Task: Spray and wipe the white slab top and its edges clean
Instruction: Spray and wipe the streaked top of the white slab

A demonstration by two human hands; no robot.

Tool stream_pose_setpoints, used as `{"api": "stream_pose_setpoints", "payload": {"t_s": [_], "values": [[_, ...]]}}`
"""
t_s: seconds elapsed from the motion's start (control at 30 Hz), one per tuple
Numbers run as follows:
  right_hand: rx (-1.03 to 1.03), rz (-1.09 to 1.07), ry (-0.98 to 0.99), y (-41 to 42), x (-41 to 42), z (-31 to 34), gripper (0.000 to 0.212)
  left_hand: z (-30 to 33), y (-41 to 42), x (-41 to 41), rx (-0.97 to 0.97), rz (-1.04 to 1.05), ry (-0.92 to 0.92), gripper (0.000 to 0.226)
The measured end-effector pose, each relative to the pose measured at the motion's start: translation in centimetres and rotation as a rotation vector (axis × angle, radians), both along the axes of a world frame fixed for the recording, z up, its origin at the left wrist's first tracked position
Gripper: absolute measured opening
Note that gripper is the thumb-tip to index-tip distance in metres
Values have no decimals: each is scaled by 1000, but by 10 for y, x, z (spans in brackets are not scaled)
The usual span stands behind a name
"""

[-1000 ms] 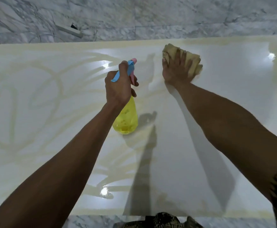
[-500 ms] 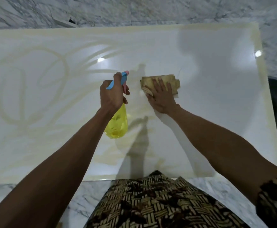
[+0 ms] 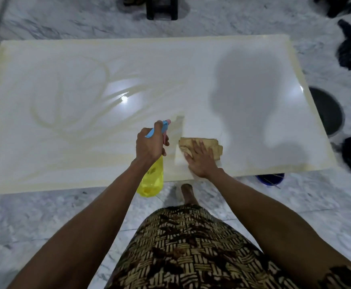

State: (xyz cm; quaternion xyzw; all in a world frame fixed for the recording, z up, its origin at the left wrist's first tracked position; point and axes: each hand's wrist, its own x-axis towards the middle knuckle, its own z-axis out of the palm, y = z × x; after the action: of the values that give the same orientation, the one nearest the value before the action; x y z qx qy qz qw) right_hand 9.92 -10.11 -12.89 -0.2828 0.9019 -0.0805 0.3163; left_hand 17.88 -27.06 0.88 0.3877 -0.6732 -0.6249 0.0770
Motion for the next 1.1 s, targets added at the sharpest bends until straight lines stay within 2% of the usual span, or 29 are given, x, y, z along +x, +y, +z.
{"api": "stream_pose_setpoints", "payload": {"t_s": [0.13,0.2,0.3,0.43,0.5,0.53,0.6,0.63,0.7,0.73,0.8,0.87,0.93,1.0,1.03,1.1], "values": [[-21,-151,-175,-21,45,26,58,6,2,26,-26,-25,-5,71],[-152,-268,-320,-34,58,46,58,10,-3,28,-41,-16,2,72],[-405,-568,-535,-51,52,77,58,22,-15,23,-83,-6,15,54],[-766,-812,-714,-71,-4,97,63,42,-38,1,-114,-10,51,42],[-912,-861,-758,-84,-47,108,61,47,-51,-16,-115,4,69,41],[-962,-864,-763,-91,-71,114,59,49,-58,-27,-116,16,74,40],[-996,-861,-751,-109,-116,124,42,52,-72,-51,-111,26,72,41],[-976,-875,-716,-119,-140,125,35,51,-79,-64,-107,25,65,41],[-842,-879,-492,-135,-189,117,32,49,-93,-94,-95,17,44,42],[-783,-836,-356,-142,-215,111,32,48,-100,-109,-86,12,33,44],[-807,-653,-151,-154,-268,96,36,43,-115,-141,-75,19,22,47],[-793,-516,-22,-166,-321,79,41,35,-132,-172,-73,37,13,48],[-698,-445,86,-185,-378,59,45,26,-147,-202,-71,48,18,40],[-559,-434,165,-209,-415,44,59,19,-158,-224,-63,61,34,38],[-438,-365,193,-222,-428,33,65,13,-164,-234,-58,65,42,38],[-128,-127,201,-243,-434,4,62,0,-174,-250,-57,72,54,39]]}}
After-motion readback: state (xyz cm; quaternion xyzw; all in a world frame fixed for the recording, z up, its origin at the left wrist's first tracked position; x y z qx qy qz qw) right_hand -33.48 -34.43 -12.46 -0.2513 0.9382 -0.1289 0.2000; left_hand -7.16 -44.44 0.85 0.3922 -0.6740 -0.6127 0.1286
